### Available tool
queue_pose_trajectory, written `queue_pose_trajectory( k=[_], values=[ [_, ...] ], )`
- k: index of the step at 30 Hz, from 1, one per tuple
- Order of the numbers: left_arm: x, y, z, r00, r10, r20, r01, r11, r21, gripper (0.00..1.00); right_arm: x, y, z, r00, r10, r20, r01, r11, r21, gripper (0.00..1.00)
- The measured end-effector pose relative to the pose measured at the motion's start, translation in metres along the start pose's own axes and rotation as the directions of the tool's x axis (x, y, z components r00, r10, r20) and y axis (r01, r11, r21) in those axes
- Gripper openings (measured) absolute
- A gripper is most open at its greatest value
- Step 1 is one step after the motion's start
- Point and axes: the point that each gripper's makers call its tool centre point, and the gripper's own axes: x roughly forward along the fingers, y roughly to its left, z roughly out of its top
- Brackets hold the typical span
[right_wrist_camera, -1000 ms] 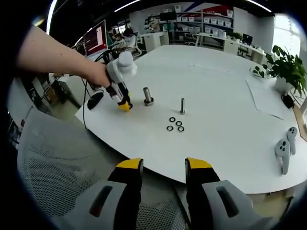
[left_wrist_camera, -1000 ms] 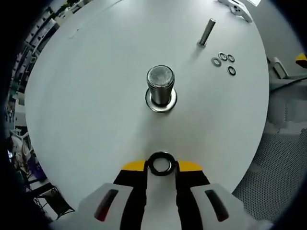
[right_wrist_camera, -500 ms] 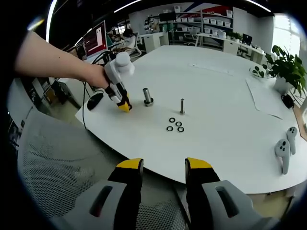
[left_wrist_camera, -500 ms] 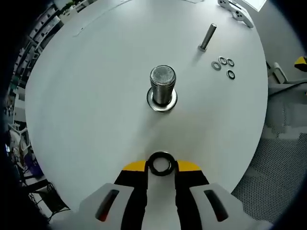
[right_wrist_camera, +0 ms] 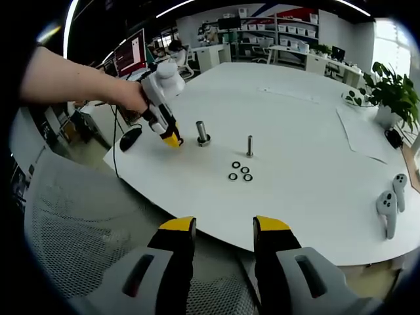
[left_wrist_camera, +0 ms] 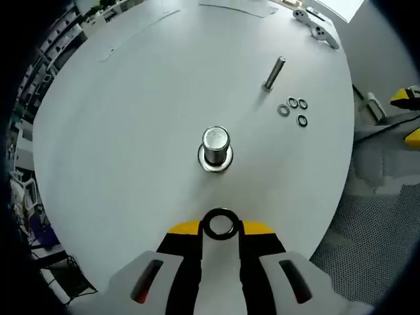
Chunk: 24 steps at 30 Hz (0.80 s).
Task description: Place the washer onto the threaded stud by aligning its center hole with the stud, sliding it down to the base, and recovering from edge contact or off-axis alignment until the washer reaches the visible bottom stop.
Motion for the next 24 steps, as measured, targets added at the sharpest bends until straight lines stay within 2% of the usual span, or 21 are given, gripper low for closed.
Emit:
queue_pose_trajectory(
  k=[7,15,24],
  values=[
    [-0.016,0.004,0.021,0.998,0.005,0.056,-0.005,1.0,-0.003,0.18,0.0,0.0,0.0,1.0,0.001,0.0,-0.001,1.0,0.0,0.37],
    [-0.032,0.006,0.046,0.995,0.02,0.097,-0.025,0.999,0.046,0.18,0.0,0.0,0.001,1.0,0.001,0.002,-0.001,1.0,0.001,0.37],
    [-0.032,-0.002,0.063,0.994,0.021,0.108,-0.031,0.995,0.095,0.18,0.0,0.0,0.001,1.0,0.0,0.006,0.0,1.0,0.005,0.37]
  ],
)
